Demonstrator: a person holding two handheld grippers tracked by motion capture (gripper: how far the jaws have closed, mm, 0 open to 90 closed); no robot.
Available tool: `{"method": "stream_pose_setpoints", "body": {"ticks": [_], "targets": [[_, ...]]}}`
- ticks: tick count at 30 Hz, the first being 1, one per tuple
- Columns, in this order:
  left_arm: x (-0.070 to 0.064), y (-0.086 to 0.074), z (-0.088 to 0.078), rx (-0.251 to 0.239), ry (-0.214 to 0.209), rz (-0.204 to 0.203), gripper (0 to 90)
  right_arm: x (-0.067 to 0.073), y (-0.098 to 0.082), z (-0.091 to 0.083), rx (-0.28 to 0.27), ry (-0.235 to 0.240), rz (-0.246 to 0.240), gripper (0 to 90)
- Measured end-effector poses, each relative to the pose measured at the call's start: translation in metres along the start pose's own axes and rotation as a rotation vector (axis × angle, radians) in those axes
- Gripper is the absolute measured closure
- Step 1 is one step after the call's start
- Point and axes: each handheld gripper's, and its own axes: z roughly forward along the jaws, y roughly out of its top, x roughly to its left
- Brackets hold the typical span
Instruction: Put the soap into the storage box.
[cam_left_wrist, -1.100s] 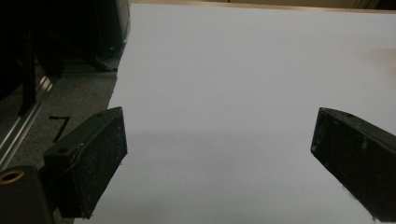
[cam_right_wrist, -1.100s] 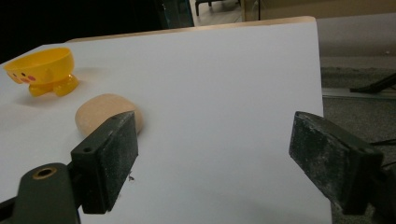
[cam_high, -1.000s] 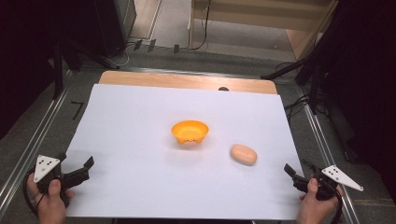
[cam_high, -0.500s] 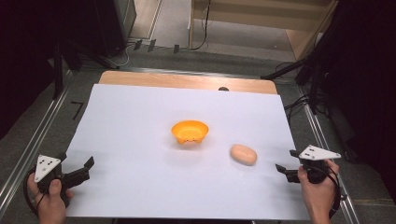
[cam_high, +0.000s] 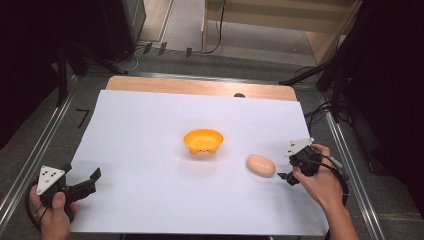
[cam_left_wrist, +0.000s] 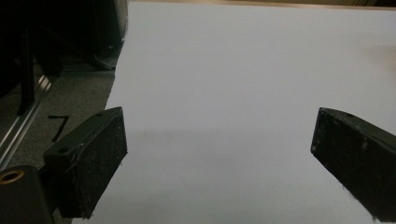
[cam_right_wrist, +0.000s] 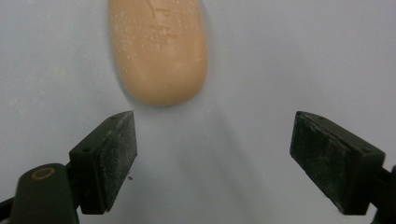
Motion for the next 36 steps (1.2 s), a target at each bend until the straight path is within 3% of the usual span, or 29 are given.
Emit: {"method": "stream_pose_setpoints", "body": {"ticks": [3, 7, 13, 21, 31, 36], "targets": [[0.000, 0.000, 0.000, 0.000, 0.000, 0.000, 4.4, 0.001, 0.012, 0.002, 0.031, 0.005, -0.044, 15.6], [0.000, 0.000, 0.000, 0.000, 0.000, 0.000, 4.4, 0.000, 0.025, 0.003, 0.060, 0.030, -0.045, 16.5], [0.000, 0.000, 0.000, 0.001, -0.001, 0.000, 4.4, 0.005, 0.044, 0.011, 0.117, 0.083, -0.084, 20.1], [0.000, 0.000, 0.000, -0.002, -0.003, -0.001, 4.4, 0.011, 0.060, 0.035, 0.210, 0.124, -0.088, 20.6], [0.000, 0.000, 0.000, -0.004, -0.003, -0.003, 4.4, 0.013, 0.074, 0.052, 0.251, 0.144, -0.076, 27.3], [0.000, 0.000, 0.000, -0.001, -0.008, -0.002, 4.4, 0.010, 0.075, 0.060, 0.278, 0.191, -0.051, 30.4]]}}
